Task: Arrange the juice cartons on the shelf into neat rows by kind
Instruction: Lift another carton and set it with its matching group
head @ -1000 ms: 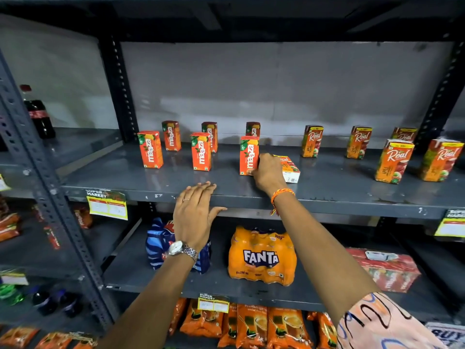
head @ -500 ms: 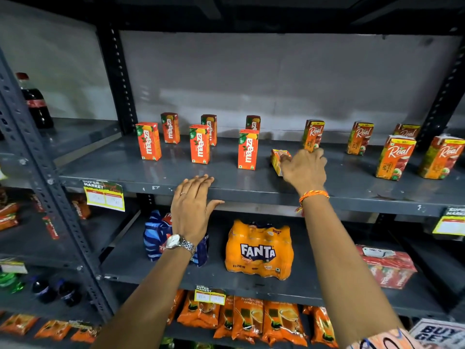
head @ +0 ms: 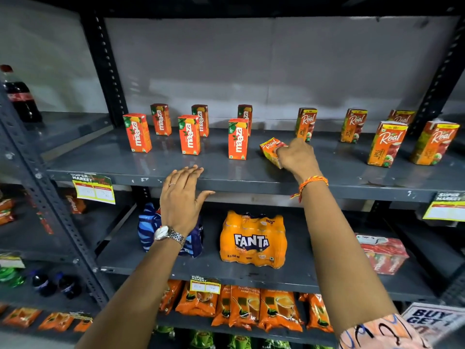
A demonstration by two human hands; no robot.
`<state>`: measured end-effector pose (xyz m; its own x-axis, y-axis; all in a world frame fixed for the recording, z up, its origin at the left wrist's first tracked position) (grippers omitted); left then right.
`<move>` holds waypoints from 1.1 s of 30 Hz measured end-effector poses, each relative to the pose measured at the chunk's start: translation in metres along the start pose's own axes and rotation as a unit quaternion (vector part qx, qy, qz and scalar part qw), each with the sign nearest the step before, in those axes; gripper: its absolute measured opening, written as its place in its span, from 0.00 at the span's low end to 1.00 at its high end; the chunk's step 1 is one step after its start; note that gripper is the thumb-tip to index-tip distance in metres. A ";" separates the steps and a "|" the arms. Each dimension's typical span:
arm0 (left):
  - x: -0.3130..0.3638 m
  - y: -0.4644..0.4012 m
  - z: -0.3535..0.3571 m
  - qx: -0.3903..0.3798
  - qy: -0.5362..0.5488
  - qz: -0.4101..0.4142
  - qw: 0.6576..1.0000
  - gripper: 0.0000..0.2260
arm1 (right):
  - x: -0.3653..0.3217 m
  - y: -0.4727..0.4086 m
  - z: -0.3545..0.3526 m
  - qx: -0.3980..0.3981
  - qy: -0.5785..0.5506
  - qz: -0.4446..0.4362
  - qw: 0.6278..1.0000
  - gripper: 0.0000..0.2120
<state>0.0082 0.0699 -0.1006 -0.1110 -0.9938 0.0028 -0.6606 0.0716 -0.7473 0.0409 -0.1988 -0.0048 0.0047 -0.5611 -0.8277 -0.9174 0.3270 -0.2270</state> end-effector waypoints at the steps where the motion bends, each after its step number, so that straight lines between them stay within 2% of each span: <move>1: 0.001 0.000 0.000 -0.003 0.001 0.000 1.000 0.26 | 0.004 0.000 -0.005 0.002 -0.035 0.011 0.999 0.11; 4: 0.003 0.001 -0.001 -0.012 -0.003 0.004 1.000 0.27 | 0.014 0.001 -0.019 -0.003 -0.170 0.038 0.985 0.10; 6: 0.004 0.002 -0.001 -0.020 -0.009 0.015 1.000 0.29 | 0.014 0.007 -0.030 -0.025 -0.267 0.040 0.962 0.09; 10: 0.010 0.001 -0.008 -0.040 -0.039 0.028 0.998 0.34 | 0.005 0.034 -0.053 -0.058 -0.452 0.014 0.890 0.08; 12: 0.017 0.001 -0.011 -0.048 -0.058 0.007 0.997 0.36 | 0.001 0.051 -0.065 -0.062 -0.499 -0.006 0.865 0.06; 13: 0.022 0.002 -0.012 -0.051 -0.062 -0.002 0.997 0.37 | 0.000 0.058 -0.071 -0.060 -0.506 -0.023 0.860 0.05; 15: 0.038 0.005 -0.016 -0.049 -0.050 0.001 0.998 0.36 | -0.002 0.070 -0.084 -0.046 -0.496 -0.073 0.864 0.10; 17: 0.060 0.008 -0.018 -0.050 -0.030 0.030 0.998 0.36 | -0.003 0.080 -0.096 -0.019 -0.459 -0.128 0.879 0.13; 20: 0.096 0.004 -0.016 -0.054 -0.015 0.088 0.995 0.37 | 0.000 0.097 -0.116 0.016 -0.387 -0.200 0.900 0.10; 23: 0.120 -0.003 -0.010 -0.064 -0.020 0.126 0.990 0.37 | 0.002 0.115 -0.133 0.033 -0.337 -0.234 0.911 0.13; 26: 0.131 -0.003 -0.006 -0.057 -0.012 0.107 0.993 0.37 | 0.010 0.121 -0.145 0.051 -0.312 -0.228 0.921 0.19; 29: 0.130 -0.003 -0.002 -0.014 0.025 0.061 0.998 0.32 | 0.020 0.116 -0.151 0.069 -0.309 -0.186 0.930 0.30; 33: 0.147 -0.003 0.001 0.019 0.050 0.035 0.998 0.26 | 0.039 0.091 -0.160 0.062 -0.320 -0.123 0.937 0.27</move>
<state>-0.0053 -0.0762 -0.0993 -0.2296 -0.9732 0.0145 -0.6203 0.1348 -0.7727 -0.1058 -0.3124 0.0245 0.4849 -0.0736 -0.8715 -0.8036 0.3558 -0.4771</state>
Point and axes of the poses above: each hand's wrist, its own y-axis away from the middle knuckle, its own z-axis out of the palm, x = y × z, the point moved 4 cm from there along -y, towards the middle knuckle, and after that the axes turned 10 degrees about -y, right-handed, at the moved point
